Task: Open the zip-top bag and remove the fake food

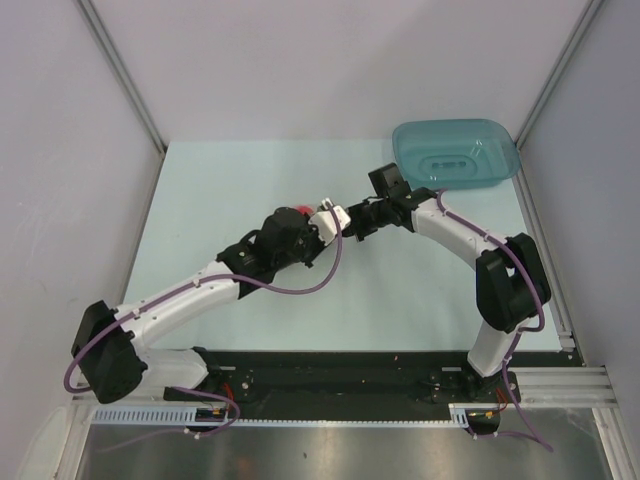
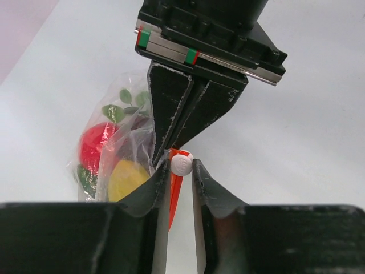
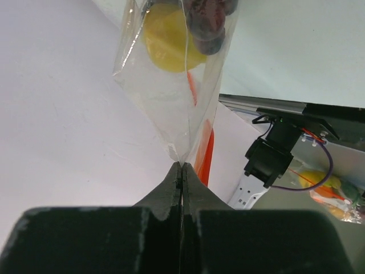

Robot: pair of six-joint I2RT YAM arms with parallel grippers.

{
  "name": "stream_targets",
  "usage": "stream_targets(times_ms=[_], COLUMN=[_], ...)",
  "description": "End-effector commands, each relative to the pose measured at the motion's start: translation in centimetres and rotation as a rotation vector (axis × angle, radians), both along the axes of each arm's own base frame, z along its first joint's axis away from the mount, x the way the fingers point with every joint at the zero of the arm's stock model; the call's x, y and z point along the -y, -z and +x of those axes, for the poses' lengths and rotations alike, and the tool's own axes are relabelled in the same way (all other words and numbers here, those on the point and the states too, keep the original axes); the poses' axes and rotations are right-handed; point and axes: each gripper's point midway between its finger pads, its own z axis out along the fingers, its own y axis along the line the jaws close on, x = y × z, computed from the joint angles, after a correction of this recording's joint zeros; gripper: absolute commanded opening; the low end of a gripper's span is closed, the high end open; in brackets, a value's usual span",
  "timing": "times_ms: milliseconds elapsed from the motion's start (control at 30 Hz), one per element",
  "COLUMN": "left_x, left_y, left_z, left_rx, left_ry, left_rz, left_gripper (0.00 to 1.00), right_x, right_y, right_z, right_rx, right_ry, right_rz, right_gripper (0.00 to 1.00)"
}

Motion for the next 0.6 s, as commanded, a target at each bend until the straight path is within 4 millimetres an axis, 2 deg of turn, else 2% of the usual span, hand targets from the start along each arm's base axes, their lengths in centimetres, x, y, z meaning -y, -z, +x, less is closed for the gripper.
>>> stream_targets(times_ms=[0, 233, 367, 467, 500, 533, 567], left_x=[0.2, -0.5, -1.1, -1.2, -1.2, -1.3, -1.5], left_y=[-0.9, -0.9, -0.5, -1.0, -1.0, -1.2, -1.1], left_z=[1.6, 2.1, 2.0, 1.2, 0.8, 0.5, 0.2], left_rx=[0.075, 0.114, 0.117, 0.097, 0.076, 0.067, 0.059], left_ry=[-0.039, -0.052, -0.059, -0.046, -0.044, -0.040, -0.042], left_rz=[0.013, 0.055, 0.075, 0.050, 0.037, 0.028, 0.025], left_gripper=[0.19, 0.00, 0.00, 0.01, 0.04, 0.21, 0.32], right_x=[-0.5, -0.9, -0.6, -0.1, 0.0, 0.1, 0.1], right_y=[-3.5, -4.2, -4.7, -4.3, -4.0, -4.0, -3.9], right_z=[-0.7, -1.2, -1.2, -1.0, -1.2, -1.2, -1.3], right_rx=[0.006, -0.005, 0.001, -0.002, -0.017, -0.023, -0.026], right_ry=[0.026, 0.005, 0.023, 0.036, 0.034, 0.035, 0.035], right_rz=[0.065, 0.097, 0.092, 0.071, 0.062, 0.062, 0.059], right_gripper=[0.00, 0.00, 0.00, 0.00, 0.00, 0.00, 0.00])
